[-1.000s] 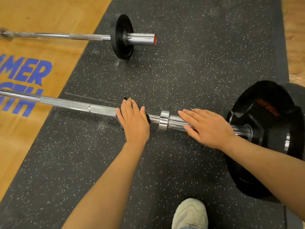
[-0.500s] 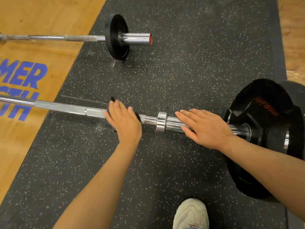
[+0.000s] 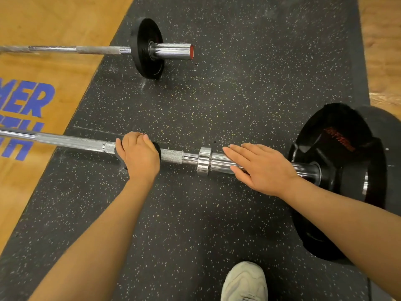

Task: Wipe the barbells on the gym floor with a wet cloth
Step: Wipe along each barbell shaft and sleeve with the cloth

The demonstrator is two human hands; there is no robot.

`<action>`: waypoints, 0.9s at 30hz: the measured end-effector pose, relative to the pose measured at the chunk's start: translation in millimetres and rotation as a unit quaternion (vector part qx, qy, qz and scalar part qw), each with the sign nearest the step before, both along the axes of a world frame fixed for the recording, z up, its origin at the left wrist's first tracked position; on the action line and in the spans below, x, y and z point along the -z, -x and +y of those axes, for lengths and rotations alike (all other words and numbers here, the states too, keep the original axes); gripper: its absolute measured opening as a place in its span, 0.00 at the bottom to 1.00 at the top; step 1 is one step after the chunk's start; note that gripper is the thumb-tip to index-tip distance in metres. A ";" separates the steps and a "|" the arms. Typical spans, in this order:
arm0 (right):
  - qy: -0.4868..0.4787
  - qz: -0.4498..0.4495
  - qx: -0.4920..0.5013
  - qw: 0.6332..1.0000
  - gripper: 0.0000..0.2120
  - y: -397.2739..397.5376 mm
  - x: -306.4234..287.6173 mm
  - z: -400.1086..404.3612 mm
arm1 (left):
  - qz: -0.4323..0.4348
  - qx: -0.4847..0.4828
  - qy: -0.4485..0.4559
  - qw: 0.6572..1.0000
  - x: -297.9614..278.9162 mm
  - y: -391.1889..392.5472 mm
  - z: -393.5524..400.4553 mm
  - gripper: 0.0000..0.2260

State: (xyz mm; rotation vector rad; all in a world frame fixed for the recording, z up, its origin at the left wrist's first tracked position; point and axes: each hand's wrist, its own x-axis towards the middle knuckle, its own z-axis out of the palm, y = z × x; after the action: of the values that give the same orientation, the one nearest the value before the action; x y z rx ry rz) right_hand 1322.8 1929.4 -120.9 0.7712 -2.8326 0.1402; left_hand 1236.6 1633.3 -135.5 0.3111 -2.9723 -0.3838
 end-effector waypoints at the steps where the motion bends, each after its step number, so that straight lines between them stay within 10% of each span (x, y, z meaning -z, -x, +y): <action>1: 0.000 0.001 -0.002 1.000 0.26 -0.1 0.3 -0.1 | 0.003 -0.003 -0.003 1.000 0.0 -2.9 2.5 0.19; 11: 0.016 -0.004 -0.005 1.000 0.25 -2.1 -0.1 -0.3 | 0.043 0.244 -0.021 0.969 -1.2 -46.3 52.4 0.20; 16: 0.015 -0.017 0.000 1.000 0.25 -2.5 0.1 -1.6 | 0.022 0.155 0.050 0.986 1.4 -24.7 5.3 0.22; 27: 0.031 -0.043 0.000 0.999 0.25 0.9 -1.2 0.5 | 0.157 0.293 0.174 0.927 -8.7 -11.4 -4.8 0.08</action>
State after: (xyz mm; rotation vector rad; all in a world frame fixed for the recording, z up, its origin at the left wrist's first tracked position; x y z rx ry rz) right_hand 1321.9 1929.9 -119.7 0.7707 -2.8922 0.2666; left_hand 1248.1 1628.5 -126.8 -0.6274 -2.6774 0.0514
